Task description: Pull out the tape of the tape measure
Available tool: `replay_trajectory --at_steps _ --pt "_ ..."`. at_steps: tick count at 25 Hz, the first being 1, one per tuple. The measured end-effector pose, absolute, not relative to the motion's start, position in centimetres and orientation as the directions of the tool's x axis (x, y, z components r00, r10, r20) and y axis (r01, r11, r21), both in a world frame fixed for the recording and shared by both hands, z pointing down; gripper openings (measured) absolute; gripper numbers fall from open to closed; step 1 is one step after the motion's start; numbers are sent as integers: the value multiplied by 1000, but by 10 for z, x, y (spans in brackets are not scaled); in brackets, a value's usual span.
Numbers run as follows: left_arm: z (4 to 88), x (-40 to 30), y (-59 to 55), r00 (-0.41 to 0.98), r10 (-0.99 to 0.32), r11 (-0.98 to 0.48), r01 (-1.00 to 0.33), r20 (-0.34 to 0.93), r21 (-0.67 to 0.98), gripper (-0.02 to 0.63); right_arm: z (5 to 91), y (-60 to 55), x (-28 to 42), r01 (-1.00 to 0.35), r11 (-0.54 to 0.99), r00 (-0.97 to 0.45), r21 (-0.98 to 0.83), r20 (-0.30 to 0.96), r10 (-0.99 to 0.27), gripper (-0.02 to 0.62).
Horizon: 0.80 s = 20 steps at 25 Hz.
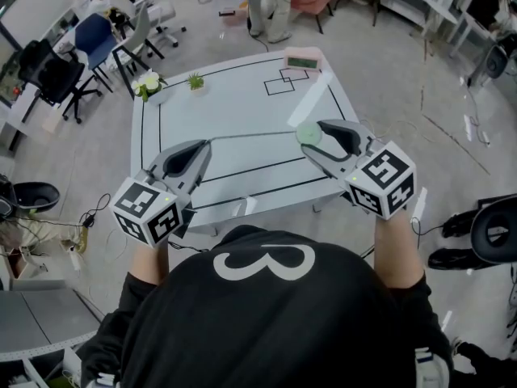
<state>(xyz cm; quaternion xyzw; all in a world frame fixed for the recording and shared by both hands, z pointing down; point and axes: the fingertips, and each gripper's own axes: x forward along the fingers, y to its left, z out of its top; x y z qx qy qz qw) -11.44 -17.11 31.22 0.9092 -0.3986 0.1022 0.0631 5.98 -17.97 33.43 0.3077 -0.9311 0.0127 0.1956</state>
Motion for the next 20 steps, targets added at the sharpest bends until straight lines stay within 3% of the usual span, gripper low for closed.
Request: replay_trajectory --at_steps 20 --pt "305 -130 -162 599 -755 -626 -780 266 -22 6 336 -177 84 -610 787 -713 95 368 -597 218"
